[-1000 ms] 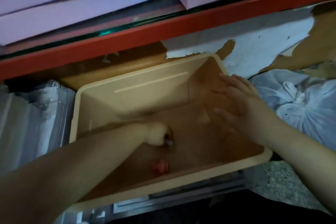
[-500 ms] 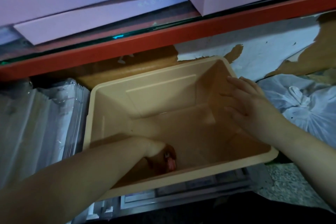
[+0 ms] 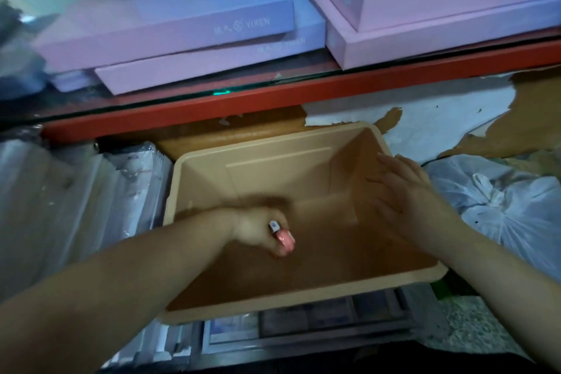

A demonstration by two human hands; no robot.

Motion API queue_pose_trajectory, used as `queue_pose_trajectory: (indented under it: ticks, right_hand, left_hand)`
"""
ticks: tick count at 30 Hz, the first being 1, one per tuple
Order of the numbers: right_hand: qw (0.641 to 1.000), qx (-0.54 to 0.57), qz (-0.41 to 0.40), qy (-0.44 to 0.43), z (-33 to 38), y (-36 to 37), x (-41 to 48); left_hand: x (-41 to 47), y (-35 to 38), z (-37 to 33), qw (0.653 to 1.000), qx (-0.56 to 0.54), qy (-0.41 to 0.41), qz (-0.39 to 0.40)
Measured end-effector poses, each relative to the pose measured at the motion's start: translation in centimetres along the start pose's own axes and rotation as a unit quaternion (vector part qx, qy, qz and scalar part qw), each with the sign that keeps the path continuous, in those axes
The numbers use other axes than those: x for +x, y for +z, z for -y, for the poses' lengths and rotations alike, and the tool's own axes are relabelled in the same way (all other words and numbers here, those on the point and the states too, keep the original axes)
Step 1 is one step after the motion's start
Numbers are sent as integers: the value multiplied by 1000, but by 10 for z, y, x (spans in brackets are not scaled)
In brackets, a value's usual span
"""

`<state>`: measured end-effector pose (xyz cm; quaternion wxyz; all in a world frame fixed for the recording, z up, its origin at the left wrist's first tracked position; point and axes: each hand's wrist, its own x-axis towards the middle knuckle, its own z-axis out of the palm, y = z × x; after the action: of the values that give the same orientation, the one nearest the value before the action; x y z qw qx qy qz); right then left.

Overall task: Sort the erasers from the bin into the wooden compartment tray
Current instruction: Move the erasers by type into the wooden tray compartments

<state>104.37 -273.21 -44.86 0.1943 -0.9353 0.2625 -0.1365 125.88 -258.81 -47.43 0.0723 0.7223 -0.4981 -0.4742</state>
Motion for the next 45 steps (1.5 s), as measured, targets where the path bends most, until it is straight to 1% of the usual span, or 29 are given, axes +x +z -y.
queue_pose_trajectory:
  ticks: [2, 3, 4, 5, 8, 10, 12, 13, 15, 16, 17, 18, 19, 21, 24, 26, 28, 29, 30, 32, 34, 37, 40, 43, 45]
  right_hand:
    - [998, -59, 20, -20, 10, -3, 1]
    - [996, -81, 19, -17, 15, -8, 0]
    - [997, -78, 13, 1, 18, -9, -2]
    - [996, -90, 5, -4, 21, -10, -4]
    - [991, -123, -25, -41, 41, -22, -5]
    - [993, -108, -17, -37, 60, -29, -6]
    - [990, -115, -42, -67, 91, -36, -4]
    - [992, -78, -54, -79, 112, -43, -4]
    - [986, -19, -103, -129, 159, -56, 2]
    - [981, 5, -110, -161, 181, -57, 4]
    - [979, 36, -92, -180, 204, -59, 6]
    - [972, 48, -98, -210, 226, -57, 10]
    - [965, 68, -95, -234, 249, -54, 14]
    - [961, 119, -35, -247, 292, -44, 18]
    - [940, 155, 4, -304, 354, -27, 15]
    - [940, 121, 43, -316, 383, -15, 13]
    - [942, 85, 44, -323, 402, -6, 11]
    - [947, 67, 42, -312, 406, -3, 11]
    - [951, 54, 37, -301, 407, -2, 12]
    - [954, 68, 25, -292, 406, -1, 13]
    - [954, 94, 31, -282, 405, 0, 12]
    - [949, 119, 40, -289, 404, 4, 10]
    - [948, 139, 32, -284, 404, 5, 10]
    - [948, 144, 31, -281, 404, 6, 9]
    - [947, 155, 32, -280, 404, 5, 8]
  left_hand:
    - [-22, -12, -24, 1000, -1, -20, -20]
    - [-34, -21, -36, 999, -13, -14, -27]
    - [-45, -29, -45, 999, -22, 0, -42]
    - [-60, -35, -55, 998, -19, 13, -58]
    - [-101, -47, -75, 993, -19, 46, -103]
    - [-134, -52, -88, 985, -22, 81, -148]
    - [-171, -54, -94, 976, -33, 105, -187]
    - [-190, -54, -97, 971, -45, 115, -205]
    - [-230, -57, -97, 958, -75, 136, -240]
    - [-250, -58, -94, 951, -83, 141, -261]
    - [-274, -59, -91, 943, -85, 146, -286]
    - [-296, -61, -84, 936, -89, 145, -308]
    - [-320, -61, -75, 927, -97, 146, -330]
    - [-366, -61, -53, 906, -113, 141, -383]
    - [-430, -60, -6, 860, -127, 81, -488]
    - [-466, -57, 25, 815, -132, 38, -563]
    - [-492, -51, 56, 772, -129, 1, -623]
    - [-500, -47, 69, 760, -114, -26, -639]
    - [-507, -42, 83, 756, -92, -57, -645]
    - [-511, -32, 104, 763, -58, -105, -635]
    - [-509, -27, 120, 766, -33, -133, -628]
    - [-502, -29, 131, 755, 22, -173, -632]
    - [-496, -35, 137, 755, 125, -233, -599]
    - [-494, -38, 137, 764, 197, -256, -559]
    - [-494, -39, 139, 778, 203, -256, -536]
